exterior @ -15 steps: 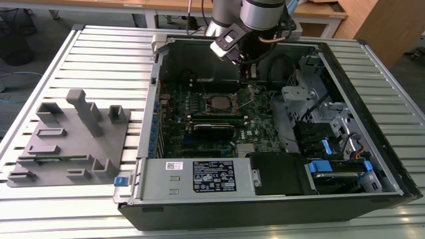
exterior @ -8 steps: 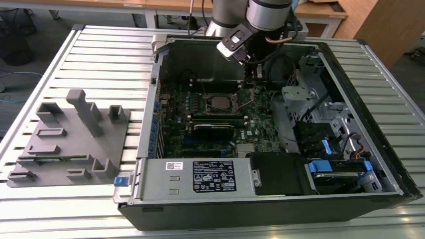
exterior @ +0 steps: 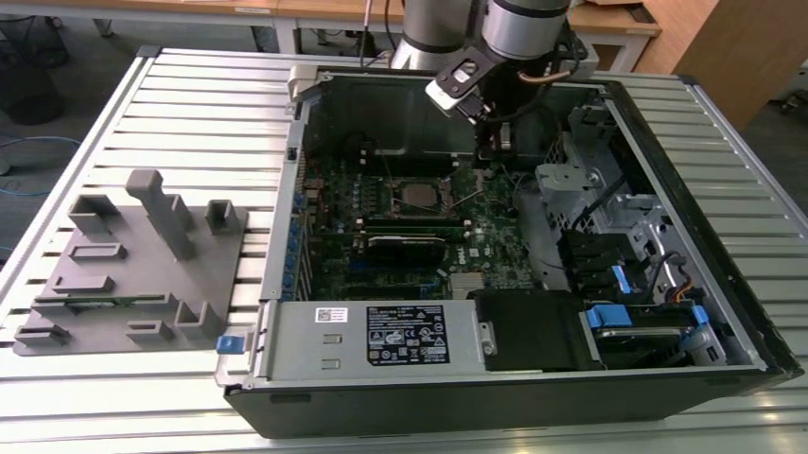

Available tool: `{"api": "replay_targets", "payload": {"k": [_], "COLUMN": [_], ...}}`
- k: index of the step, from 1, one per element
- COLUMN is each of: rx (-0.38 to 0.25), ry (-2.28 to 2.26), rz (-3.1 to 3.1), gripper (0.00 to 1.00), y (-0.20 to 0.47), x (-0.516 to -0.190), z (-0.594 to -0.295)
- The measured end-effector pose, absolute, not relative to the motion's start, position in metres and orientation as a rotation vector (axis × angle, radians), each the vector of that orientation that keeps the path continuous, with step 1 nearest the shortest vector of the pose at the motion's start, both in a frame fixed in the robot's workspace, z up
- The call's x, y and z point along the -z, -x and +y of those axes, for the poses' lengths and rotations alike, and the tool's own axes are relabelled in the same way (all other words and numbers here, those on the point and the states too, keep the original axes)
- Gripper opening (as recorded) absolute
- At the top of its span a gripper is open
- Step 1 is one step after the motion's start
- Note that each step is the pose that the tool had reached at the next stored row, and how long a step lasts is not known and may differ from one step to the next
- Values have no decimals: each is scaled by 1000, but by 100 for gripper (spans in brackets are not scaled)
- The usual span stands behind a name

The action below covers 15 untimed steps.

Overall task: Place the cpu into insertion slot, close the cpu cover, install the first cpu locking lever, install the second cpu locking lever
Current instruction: 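Close the cpu cover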

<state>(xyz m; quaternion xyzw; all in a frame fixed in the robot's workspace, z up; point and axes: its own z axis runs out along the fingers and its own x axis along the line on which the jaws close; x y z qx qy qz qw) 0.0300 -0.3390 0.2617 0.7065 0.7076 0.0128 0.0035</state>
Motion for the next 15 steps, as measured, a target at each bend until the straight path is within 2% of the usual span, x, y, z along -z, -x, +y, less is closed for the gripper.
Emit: {"api": "replay_targets", "payload": {"k": [15], "rx": [-40], "ry": [-2215], "rz": [2218], "gripper": [11], "y": [-53], "x": [-261], "z": [-339]}}
